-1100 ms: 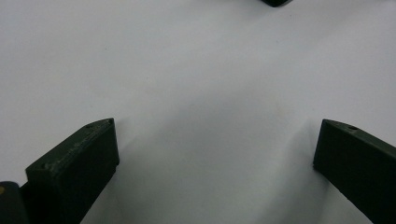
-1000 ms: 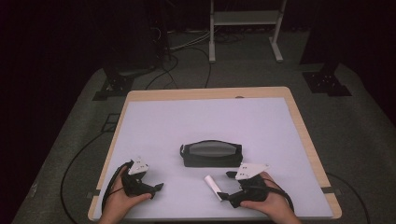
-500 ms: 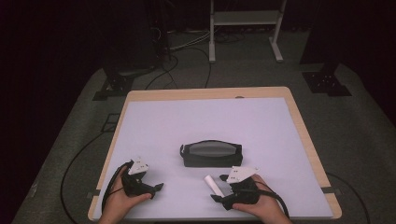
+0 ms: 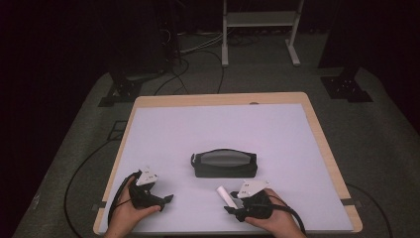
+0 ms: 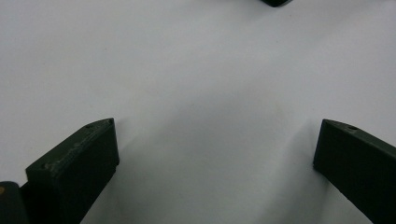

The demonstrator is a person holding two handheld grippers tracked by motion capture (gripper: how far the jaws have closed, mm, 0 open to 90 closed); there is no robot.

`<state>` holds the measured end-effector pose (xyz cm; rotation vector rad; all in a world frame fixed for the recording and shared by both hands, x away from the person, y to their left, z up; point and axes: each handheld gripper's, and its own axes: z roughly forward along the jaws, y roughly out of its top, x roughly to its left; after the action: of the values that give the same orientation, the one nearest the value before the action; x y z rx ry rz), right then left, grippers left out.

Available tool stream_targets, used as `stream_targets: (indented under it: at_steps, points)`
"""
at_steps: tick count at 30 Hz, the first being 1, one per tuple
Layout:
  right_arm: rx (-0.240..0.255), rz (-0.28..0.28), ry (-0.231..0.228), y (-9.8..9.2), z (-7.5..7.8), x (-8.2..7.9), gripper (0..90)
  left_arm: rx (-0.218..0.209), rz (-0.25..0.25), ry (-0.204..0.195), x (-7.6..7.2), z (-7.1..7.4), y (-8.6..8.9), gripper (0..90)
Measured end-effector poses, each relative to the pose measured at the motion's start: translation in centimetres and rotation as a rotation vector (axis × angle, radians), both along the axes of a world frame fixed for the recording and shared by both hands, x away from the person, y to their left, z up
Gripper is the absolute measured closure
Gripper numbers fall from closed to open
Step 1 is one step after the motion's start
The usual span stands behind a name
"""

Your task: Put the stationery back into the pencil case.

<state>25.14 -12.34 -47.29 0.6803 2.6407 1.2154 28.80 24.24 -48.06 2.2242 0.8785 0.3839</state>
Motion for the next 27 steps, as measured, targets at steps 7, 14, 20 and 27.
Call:
stream_targets:
  at_steps: [7, 14, 20, 27]
  points:
    - [-0.013, -0.012, 0.001, -0.5, 0.0, -0.1, 51.2, 0.0, 0.0, 0.0, 0.0, 0.0, 0.0, 0.0]
    - [-0.027, -0.025, -0.009, -1.1, -0.2, -0.1, 60.8, 0.001, 0.0, 0.0, 0.0, 0.0, 0.0, 0.0]
    - [-0.015, -0.038, -0.013, -1.5, -0.5, 0.1, 67.9, 0.0, 0.0, -0.001, 0.0, 0.0, 0.0, 0.0]
    - [0.002, -0.036, -0.023, -1.8, -0.7, 0.1, 70.2, 0.0, 0.0, 0.0, 0.0, 0.0, 0.0, 0.0]
